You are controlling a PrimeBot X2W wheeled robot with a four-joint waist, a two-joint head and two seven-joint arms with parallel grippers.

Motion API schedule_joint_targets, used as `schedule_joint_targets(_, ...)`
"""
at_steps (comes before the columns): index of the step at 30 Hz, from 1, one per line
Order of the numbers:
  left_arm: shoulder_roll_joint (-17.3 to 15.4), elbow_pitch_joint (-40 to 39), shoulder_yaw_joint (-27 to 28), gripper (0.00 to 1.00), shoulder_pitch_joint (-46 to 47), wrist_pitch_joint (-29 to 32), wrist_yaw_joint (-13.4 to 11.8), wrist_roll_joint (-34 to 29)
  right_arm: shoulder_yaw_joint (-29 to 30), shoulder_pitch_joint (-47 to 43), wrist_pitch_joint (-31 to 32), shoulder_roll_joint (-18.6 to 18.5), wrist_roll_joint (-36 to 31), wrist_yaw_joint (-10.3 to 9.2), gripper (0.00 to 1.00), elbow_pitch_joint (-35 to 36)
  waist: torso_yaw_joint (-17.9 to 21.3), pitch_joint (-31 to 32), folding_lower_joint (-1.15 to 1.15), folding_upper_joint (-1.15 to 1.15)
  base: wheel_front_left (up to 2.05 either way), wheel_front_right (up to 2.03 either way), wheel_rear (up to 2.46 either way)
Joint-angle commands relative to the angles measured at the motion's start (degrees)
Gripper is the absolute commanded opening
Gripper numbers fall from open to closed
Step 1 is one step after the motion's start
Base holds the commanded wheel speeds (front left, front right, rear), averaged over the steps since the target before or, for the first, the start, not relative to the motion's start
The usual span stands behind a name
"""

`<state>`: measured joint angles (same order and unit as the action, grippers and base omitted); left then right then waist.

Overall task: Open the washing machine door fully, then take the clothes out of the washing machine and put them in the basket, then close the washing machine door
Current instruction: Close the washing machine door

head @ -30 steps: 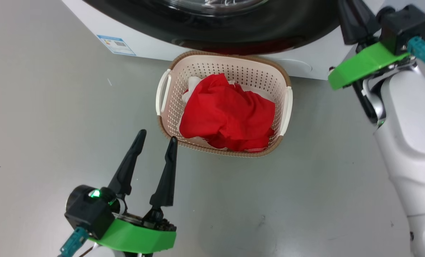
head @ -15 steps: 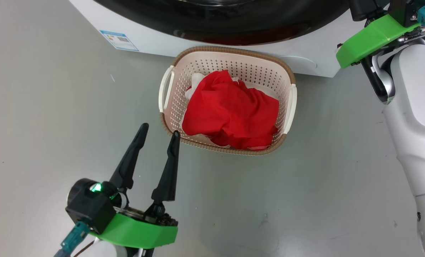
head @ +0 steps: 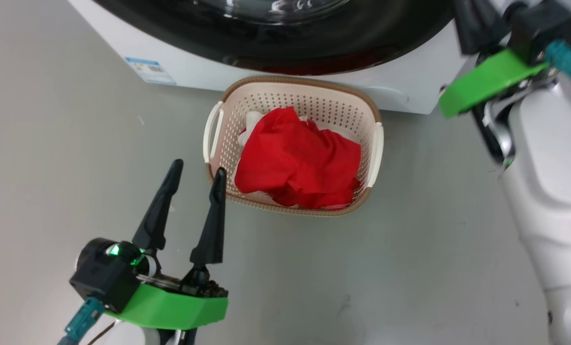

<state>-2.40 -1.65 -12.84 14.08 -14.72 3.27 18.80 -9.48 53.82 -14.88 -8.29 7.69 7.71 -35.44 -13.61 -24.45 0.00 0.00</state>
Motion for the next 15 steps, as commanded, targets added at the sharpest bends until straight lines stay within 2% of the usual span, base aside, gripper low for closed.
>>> schedule_joint_targets(1,-0.53,-1.96,2.49,1.0,-0.13,-0.28,-0.77,-0.09,-0.74,-3.12,-0.12,1.93,1.17,-0.22,0.25,2.8,1.39,1.48,0.0,0.0,0.0,0.0,0.0)
schedule_joint_targets(2,-0.53,-2.03,2.71,1.0,-0.24,-0.28,-0.99,-0.41,-0.63,-4.32,-0.12,2.14,1.35,-0.22,0.66,3.66,1.81,1.92,0.0,0.0,0.0,0.0,0.0)
schedule_joint_targets(3,-0.52,-2.18,2.99,1.0,-0.37,-0.28,-1.16,-0.48,-0.44,-5.56,-0.12,2.39,1.52,-0.22,1.0,4.56,2.28,2.37,0.0,0.0,0.0,0.0,0.0)
schedule_joint_targets(15,-0.49,-1.31,5.44,1.0,-2.26,-0.28,-2.69,0.53,3.12,-19.0,-0.12,5.05,1.34,-0.22,1.0,13.02,8.28,7.09,0.0,0.0,0.0,0.0,0.0)
